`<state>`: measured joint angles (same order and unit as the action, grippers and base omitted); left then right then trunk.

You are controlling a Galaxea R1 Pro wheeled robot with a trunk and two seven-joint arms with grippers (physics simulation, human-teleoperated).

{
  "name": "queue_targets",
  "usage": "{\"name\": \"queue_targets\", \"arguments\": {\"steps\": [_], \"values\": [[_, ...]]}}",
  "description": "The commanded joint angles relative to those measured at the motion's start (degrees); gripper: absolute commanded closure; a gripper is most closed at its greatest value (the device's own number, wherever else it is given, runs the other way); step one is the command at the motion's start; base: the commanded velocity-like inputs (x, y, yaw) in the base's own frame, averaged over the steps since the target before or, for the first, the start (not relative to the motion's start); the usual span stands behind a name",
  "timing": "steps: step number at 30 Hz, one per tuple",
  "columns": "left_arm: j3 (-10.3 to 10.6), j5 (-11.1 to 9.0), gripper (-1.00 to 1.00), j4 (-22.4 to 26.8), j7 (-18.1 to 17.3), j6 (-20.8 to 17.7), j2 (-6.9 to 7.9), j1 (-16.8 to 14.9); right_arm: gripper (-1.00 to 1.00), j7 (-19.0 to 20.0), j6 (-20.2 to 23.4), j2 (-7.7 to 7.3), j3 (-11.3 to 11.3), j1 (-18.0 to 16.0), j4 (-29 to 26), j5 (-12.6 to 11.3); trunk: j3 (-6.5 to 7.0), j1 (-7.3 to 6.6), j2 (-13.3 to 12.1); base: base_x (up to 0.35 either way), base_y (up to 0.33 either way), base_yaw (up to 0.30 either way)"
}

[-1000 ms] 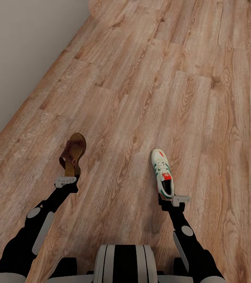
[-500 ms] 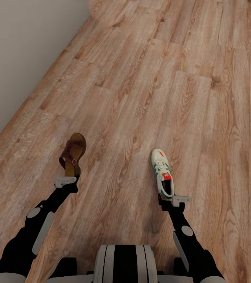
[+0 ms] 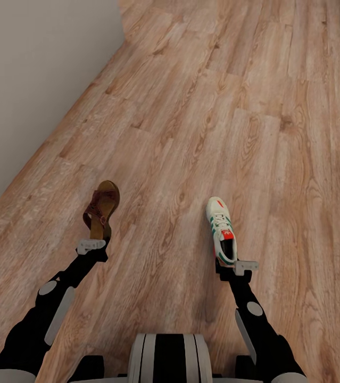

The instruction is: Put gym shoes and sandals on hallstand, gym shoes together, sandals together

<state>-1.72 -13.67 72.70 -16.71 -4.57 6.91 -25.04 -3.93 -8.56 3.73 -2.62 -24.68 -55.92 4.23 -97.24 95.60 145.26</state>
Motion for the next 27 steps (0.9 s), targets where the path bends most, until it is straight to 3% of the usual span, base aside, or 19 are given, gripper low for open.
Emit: {"name": "queue_targets", "arguments": {"steps": [1,4,7,9,12,15,27], "values": [[-0.1,-0.5,1.0,0.05,-0.25,-0.49,0.01,-0.01,1.0,-0.18,0.22,0.05,-0.12,-0.01,-0.37,0.43,0.2,-0.03,-0.01,0.0,0.0,0.0],[-0.25,-0.44,1.0,0.07,-0.25,-1.46,0.29,-0.03,1.0,-0.2,7.66,0.05,-0.14,-0.01,-5.86,0.43,0.87,-0.11,-0.05,0.0,0.0,0.0],[-0.37,-0.46,1.0,1.31,-0.25,-4.55,1.01,-0.03,1.0,-0.2,18.48,0.05,-0.14,-0.01,-14.62,0.42,1.53,-0.19,-0.09,0.0,0.0,0.0],[-0.44,-0.48,1.0,2.28,-0.25,-7.41,1.26,-0.04,1.0,-0.2,28.11,0.05,-0.17,-0.01,-23.65,0.42,1.97,-0.24,-0.11,0.0,0.0,0.0],[-0.47,-0.48,1.0,2.89,-0.25,-10.1,1.41,-0.04,1.0,-0.23,34.64,0.11,-0.12,-0.01,-27.48,0.42,2.64,-0.31,-0.15,0.0,0.0,0.0],[-0.42,-0.42,1.0,3.4,-0.25,-11.78,1.42,-0.01,1.0,-0.21,37.64,0.13,-0.05,-0.01,-29.1,0.42,3.3,-0.39,-0.19,0.0,0.0,0.0],[-0.06,1.5,1.0,3.57,-0.25,-14.34,1.29,-0.01,1.0,-0.25,38.27,0.28,0.2,-0.01,-29.51,0.49,5.96,-0.7,-0.35,0.0,0.0,0.0]]}}
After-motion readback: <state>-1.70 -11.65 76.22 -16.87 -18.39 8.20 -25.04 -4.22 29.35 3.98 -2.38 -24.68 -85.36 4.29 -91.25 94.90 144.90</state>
